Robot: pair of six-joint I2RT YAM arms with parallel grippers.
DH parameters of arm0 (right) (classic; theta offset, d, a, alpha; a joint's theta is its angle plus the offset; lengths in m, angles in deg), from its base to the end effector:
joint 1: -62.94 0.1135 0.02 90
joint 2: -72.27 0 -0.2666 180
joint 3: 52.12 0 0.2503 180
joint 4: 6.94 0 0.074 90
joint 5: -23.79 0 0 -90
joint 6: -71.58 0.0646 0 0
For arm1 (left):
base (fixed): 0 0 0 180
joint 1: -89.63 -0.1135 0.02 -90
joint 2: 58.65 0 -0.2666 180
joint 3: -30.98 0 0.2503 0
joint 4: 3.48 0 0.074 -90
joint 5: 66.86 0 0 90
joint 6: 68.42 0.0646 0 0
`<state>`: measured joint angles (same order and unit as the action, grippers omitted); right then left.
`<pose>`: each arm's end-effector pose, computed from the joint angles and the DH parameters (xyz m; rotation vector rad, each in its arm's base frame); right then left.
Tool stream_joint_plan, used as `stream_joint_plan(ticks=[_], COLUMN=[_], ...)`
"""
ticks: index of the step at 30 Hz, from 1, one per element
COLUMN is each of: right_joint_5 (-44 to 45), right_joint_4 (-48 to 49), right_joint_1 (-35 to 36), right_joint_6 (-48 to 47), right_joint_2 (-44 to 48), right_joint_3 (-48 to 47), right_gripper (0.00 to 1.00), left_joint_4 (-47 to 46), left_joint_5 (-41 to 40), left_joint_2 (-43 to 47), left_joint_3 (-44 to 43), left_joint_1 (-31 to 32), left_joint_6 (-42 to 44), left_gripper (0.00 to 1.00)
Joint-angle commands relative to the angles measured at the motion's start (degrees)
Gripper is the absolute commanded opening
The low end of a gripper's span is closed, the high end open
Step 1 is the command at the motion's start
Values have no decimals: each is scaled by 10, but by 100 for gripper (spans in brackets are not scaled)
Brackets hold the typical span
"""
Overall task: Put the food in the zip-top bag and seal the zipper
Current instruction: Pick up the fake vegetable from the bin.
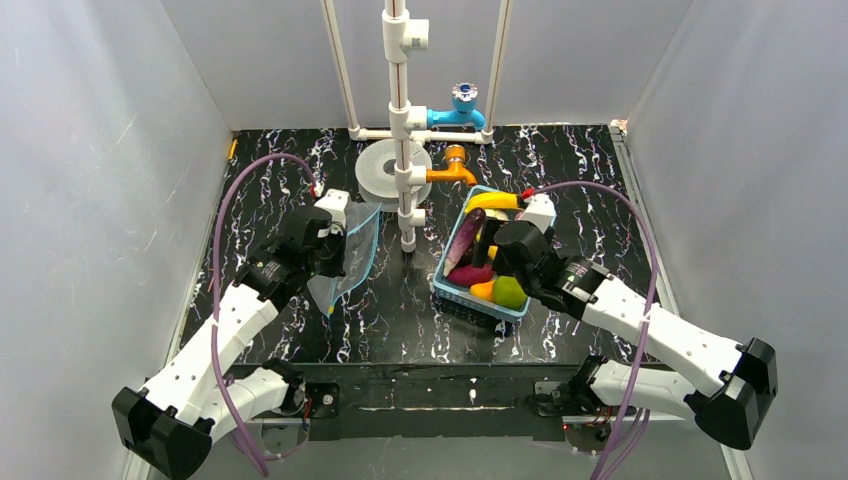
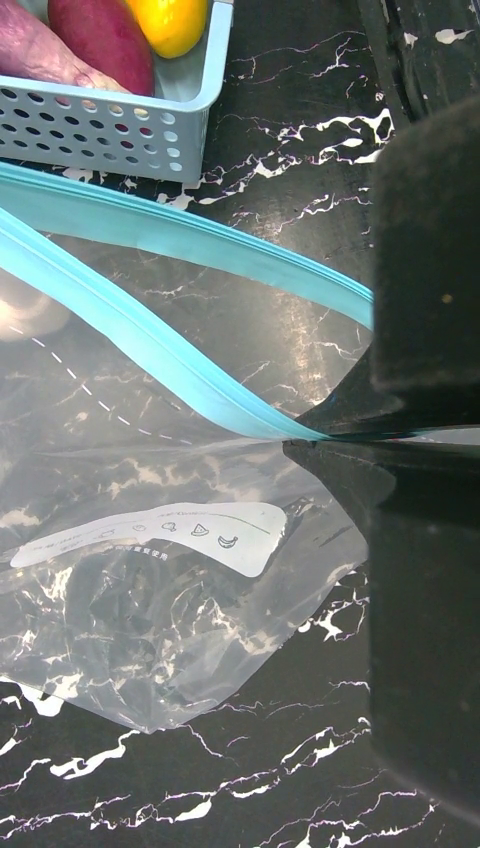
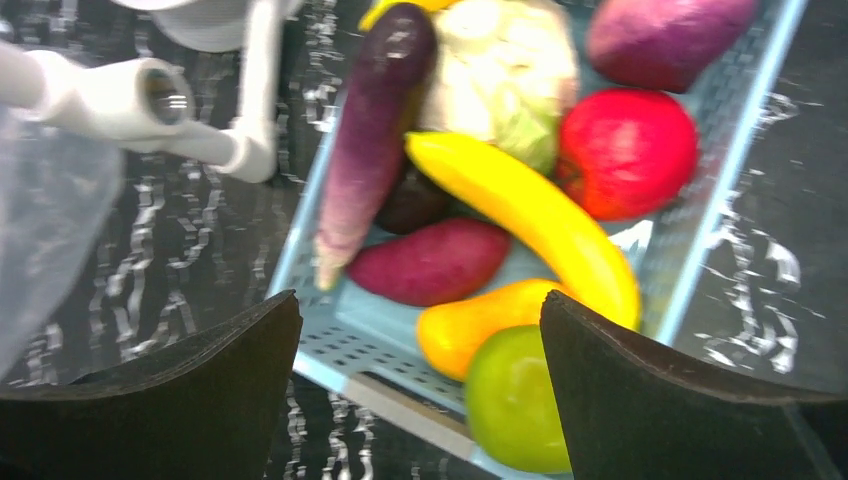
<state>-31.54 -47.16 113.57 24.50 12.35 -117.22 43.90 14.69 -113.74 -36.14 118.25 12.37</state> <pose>0.1805 0.1620 0.2938 0.1945 2.0710 0.3392 0.2018 -0.0993 0.3045 0.2863 2.1693 -0.2134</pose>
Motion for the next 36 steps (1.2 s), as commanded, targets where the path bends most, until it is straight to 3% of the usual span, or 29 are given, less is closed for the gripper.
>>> stream_joint_plan(ticks=[1,5,9,12,16,21,29,36], right_joint_5=[18,-86,-122,-125,-123,-187,-158,-118], right_joint_4=[-32,16,43,64,123,190,139,126], right_joint_1=[-39,-77,-84,-84,-106,-156,-176,-177], right_joint_6=[-46,-117,-193,-215,-137,-14,72,93], right_joint_2=[-2,-32,-78,-104,-107,-121,-237,-283], right_joint_3=[-16,-13,-29,-40,-31,-22,-128,-153], right_gripper=[96,92,79,75,82,87,84,79], left_joint_4=[5,7,7,7,8,8,8,7], left_joint_5=[-8,-9,-12,-13,-13,-15,-12,-9], left_joint_2=[3,-2,-3,-2,-2,-2,-3,1], left_joint_3=[-18,-19,-19,-19,-19,-19,-19,-19], left_joint_1=[1,1,1,1,1,1,1,1], left_joint_6=[-4,-5,-5,-5,-5,-6,-6,-7], left_gripper=[0,0,0,0,0,0,0,0])
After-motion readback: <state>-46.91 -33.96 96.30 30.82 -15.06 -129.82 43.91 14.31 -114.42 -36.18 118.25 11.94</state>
